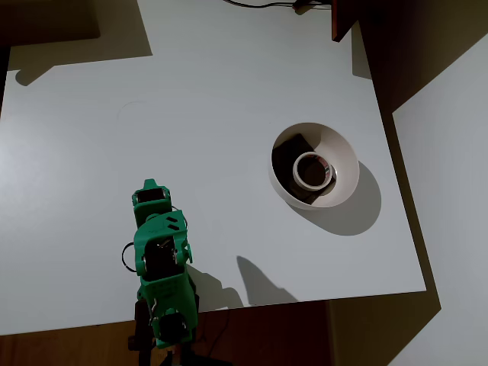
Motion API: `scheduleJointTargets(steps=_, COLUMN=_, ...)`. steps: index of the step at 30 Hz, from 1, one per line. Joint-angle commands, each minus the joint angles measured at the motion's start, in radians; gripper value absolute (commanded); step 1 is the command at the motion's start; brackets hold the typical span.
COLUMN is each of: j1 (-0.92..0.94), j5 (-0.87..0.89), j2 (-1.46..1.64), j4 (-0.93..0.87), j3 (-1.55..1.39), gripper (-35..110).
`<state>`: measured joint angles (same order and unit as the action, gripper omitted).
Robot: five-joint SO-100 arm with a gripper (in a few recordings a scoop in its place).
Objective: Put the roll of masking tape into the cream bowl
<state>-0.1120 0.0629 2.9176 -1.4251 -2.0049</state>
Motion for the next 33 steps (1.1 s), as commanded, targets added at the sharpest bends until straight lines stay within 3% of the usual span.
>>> scheduleJointTargets(steps=1, j1=0.017, j5=-0.020, j2=0.121, j4=0.066, j3=-0.202, gripper=-8)
scheduleJointTargets(steps=14, j1=0.037, j5=-0.051, j2=0.471, j4=0.110, j3=-0.704, gripper=-8)
scheduleJointTargets(steps=33, j1=0.060, j5=-0.040, j2=0.472, j4=0.038, j3=-0.907, gripper=-8)
